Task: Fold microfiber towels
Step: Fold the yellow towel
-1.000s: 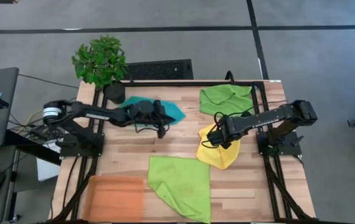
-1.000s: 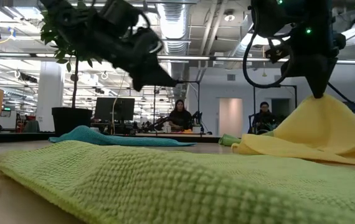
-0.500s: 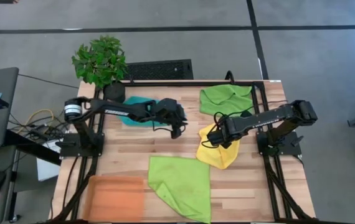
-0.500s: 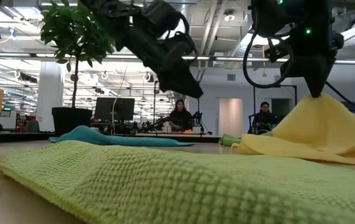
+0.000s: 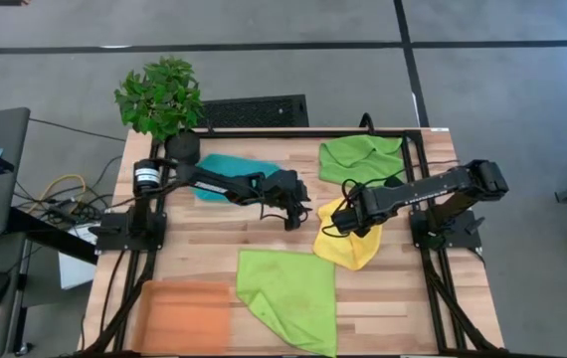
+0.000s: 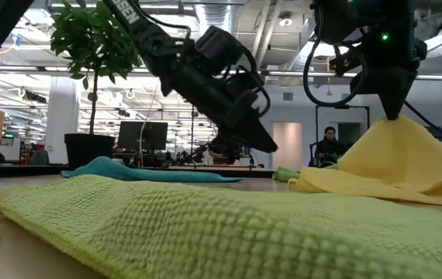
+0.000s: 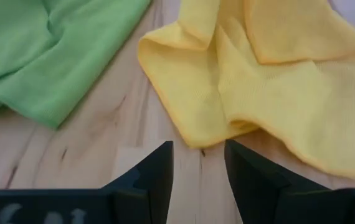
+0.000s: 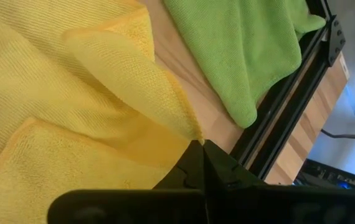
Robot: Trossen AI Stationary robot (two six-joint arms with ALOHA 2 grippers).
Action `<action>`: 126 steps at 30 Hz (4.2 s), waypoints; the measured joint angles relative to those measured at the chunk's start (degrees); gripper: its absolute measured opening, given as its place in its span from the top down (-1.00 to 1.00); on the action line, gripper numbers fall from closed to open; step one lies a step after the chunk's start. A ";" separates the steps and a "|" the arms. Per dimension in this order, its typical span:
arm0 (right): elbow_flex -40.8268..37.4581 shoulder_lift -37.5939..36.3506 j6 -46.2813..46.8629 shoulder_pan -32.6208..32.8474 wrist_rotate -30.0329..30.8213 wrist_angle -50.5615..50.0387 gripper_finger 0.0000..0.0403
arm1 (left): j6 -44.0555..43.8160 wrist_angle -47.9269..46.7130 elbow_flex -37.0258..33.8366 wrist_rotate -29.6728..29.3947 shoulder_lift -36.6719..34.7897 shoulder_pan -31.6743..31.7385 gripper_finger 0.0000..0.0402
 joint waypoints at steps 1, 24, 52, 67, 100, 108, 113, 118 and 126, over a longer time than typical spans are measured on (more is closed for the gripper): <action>0.00 0.01 0.04 0.00 0.00 0.04 0.97 | -0.19 1.24 0.07 0.00 0.86 -0.11 0.32; 0.00 0.04 0.11 0.00 -0.35 0.30 0.97 | -3.01 -2.72 9.76 -4.69 10.97 -0.76 0.32; 0.00 0.04 0.11 0.02 -1.40 0.09 0.97 | -5.03 -4.89 10.39 -0.30 11.77 -0.72 0.63; 0.00 0.05 0.09 0.04 -1.40 -0.20 0.97 | -2.38 -8.97 10.34 -2.15 9.89 -0.10 1.00; 0.02 0.02 -8.16 -3.69 7.16 5.00 0.86 | 11.03 -23.06 10.31 -28.79 -2.97 -4.40 1.00; 0.02 0.02 -15.34 -5.37 5.97 10.94 0.67 | 11.13 -23.08 10.31 -28.98 -2.97 -4.34 1.00; 0.02 0.02 -14.74 -5.62 5.95 10.80 0.49 | 12.08 -23.31 10.31 -28.95 -3.02 -4.20 1.00; 0.02 0.02 -12.48 -5.22 4.86 12.00 0.38 | 12.10 -24.79 10.36 -28.95 -4.77 -3.28 1.00; 0.02 -0.33 -20.96 -0.26 5.93 20.65 0.38 | 15.47 -26.82 10.35 -28.92 -7.32 -2.32 1.00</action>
